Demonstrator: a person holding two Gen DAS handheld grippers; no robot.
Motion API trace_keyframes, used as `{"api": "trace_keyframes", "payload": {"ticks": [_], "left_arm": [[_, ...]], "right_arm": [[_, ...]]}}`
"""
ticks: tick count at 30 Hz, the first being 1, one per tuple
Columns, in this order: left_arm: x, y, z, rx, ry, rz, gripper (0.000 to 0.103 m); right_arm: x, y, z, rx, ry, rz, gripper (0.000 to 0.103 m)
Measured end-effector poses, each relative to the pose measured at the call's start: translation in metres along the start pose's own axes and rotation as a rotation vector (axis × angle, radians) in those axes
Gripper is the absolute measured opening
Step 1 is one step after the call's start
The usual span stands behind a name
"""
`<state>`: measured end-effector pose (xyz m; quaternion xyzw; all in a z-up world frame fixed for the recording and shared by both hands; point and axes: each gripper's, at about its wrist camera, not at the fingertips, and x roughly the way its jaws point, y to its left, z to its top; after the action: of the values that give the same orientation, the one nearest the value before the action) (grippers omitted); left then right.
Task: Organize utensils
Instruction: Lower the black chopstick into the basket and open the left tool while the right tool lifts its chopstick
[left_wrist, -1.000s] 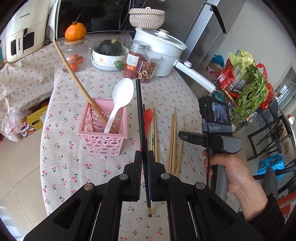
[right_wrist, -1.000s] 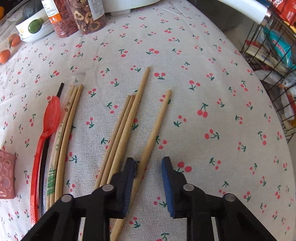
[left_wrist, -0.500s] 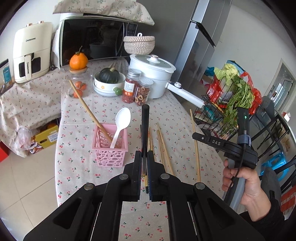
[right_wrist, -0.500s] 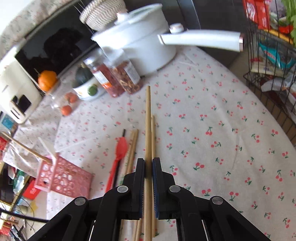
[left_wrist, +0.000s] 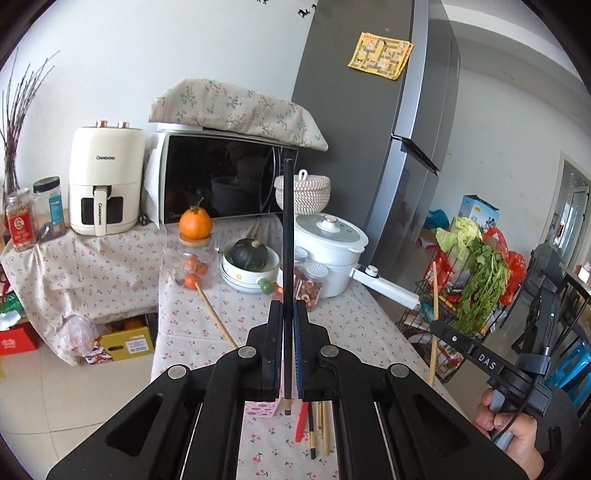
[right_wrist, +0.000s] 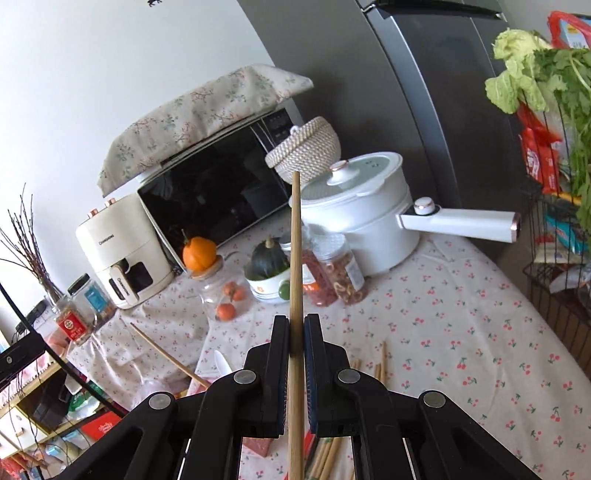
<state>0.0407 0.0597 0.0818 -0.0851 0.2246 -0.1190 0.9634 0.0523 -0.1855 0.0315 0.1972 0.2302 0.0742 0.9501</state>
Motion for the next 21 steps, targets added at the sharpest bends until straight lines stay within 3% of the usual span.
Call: {"api": "trace_keyframes", "payload": {"ticks": [4, 7, 16, 21], "left_arm": [[0.015, 0.011, 0.002, -0.01, -0.047, 0.047, 0.005], [0.036, 0.017, -0.001, -0.005, -0.038, 0.07, 0.005], [0.12, 0.03, -0.026, 0.003, 0.166, 0.096, 0.005], [0.145, 0.032, -0.032, -0.003, 0.193, 0.073, 0.006]], "right_arm": [[0.012, 0.017, -0.004, -0.017, 0.001, 0.026, 0.006], [0.021, 0.028, -0.007, -0.036, 0.0, 0.037, 0.006], [0.041, 0.046, -0.012, -0.055, 0.007, 0.042, 0.006], [0.05, 0.054, -0.014, -0.045, 0.017, 0.05, 0.006]]}}
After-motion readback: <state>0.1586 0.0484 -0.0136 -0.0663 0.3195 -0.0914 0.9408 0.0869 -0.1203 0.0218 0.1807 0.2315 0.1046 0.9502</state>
